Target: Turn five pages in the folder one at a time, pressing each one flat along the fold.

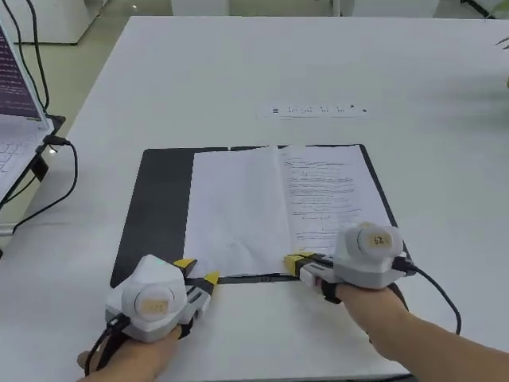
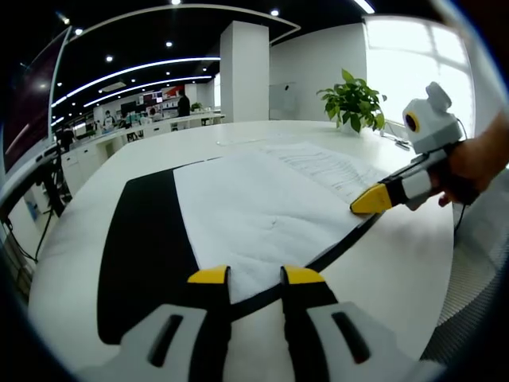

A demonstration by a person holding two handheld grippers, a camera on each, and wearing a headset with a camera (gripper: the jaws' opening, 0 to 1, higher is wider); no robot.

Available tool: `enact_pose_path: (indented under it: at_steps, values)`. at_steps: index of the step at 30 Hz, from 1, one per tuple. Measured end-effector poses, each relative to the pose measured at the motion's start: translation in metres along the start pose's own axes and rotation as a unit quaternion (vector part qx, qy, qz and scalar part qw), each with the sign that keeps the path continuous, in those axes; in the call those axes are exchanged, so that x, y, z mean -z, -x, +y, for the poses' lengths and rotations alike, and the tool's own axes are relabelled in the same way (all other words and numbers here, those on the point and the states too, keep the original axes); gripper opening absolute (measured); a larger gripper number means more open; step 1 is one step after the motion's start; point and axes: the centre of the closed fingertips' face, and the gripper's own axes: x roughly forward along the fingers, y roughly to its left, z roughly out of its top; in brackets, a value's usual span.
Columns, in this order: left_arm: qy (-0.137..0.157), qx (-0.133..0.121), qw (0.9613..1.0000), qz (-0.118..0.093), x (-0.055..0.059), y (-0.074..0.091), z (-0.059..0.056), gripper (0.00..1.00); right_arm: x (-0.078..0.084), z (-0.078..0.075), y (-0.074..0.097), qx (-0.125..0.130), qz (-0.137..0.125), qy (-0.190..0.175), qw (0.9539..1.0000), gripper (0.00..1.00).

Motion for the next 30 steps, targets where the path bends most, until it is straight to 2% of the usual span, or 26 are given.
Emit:
enact_pose_path:
  at_steps: [4,6,7,10,12,14,17,18,19,20,21,22,23,25,26,27,30]
  values:
    - [0.0,0.0,1.0,0.004,0.0,0.0,0.0,0.24,0.006,0.006,0.006,-0.002,0.008,-0.014,0.9999,0.0]
    - [-0.001,0.0,1.0,0.009,0.0,-0.001,0.0,0.24,0.011,0.013,0.011,-0.016,0.015,-0.044,0.9988,0.0]
    - [0.0,0.0,0.9999,0.011,0.0,-0.001,0.0,0.24,0.013,0.02,0.015,-0.033,0.017,-0.072,0.9967,0.0]
    - [0.006,-0.001,0.9998,0.02,-0.001,-0.002,0.0,0.24,0.014,0.021,0.025,-0.026,0.016,-0.056,0.9979,0.0]
    - [0.006,0.003,0.9995,0.03,-0.001,-0.002,-0.003,0.27,0.01,0.027,0.035,-0.037,0.013,-0.076,0.9963,0.0]
    - [0.007,0.012,0.9992,0.038,-0.001,-0.002,-0.009,0.33,0.003,0.032,0.047,-0.037,0.002,-0.078,0.9963,0.0]
    - [0.027,0.031,0.9968,0.068,-0.002,-0.002,-0.021,0.44,-0.011,0.04,0.066,-0.039,-0.019,-0.072,0.9964,0.0]
    - [0.031,0.04,0.9959,0.075,-0.004,0.0,-0.025,0.44,-0.015,0.042,0.075,-0.035,-0.023,-0.069,0.9967,0.0]
    - [0.035,0.044,0.9956,0.075,-0.008,0.002,-0.028,0.41,-0.019,0.042,0.081,-0.032,-0.027,-0.061,0.9973,0.0]
    - [0.037,0.056,0.9962,0.057,-0.02,0.006,-0.034,0.36,-0.024,0.04,0.091,-0.017,-0.03,-0.044,0.9984,0.0]
    - [0.04,0.063,0.9961,0.048,-0.027,0.009,-0.037,0.35,-0.028,0.04,0.097,-0.01,-0.035,-0.036,0.9987,0.0]
    - [0.047,0.066,0.9957,0.043,-0.033,0.013,-0.039,0.36,-0.035,0.04,0.107,-0.003,-0.05,-0.032,0.9982,0.0]
    - [0.057,0.066,0.9957,0.031,-0.044,0.02,-0.041,0.38,-0.042,0.041,0.114,-0.001,-0.065,-0.034,0.9973,0.0]
    - [0.066,0.07,0.9951,0.024,-0.059,0.033,-0.045,0.39,-0.052,0.044,0.131,-0.001,-0.092,-0.03,0.9953,0.0]
    - [0.079,0.071,0.9943,0.003,-0.074,0.041,-0.046,0.39,-0.055,0.043,0.137,0.006,-0.102,-0.025,0.9945,0.0]
    - [0.08,0.068,0.9945,-0.002,-0.082,0.05,-0.045,0.39,-0.055,0.042,0.146,0.019,-0.105,-0.02,0.9941,0.0]
    - [0.086,0.065,0.9942,-0.013,-0.097,0.07,-0.045,0.42,-0.055,0.033,0.163,0.052,-0.114,0.004,0.9922,0.0]
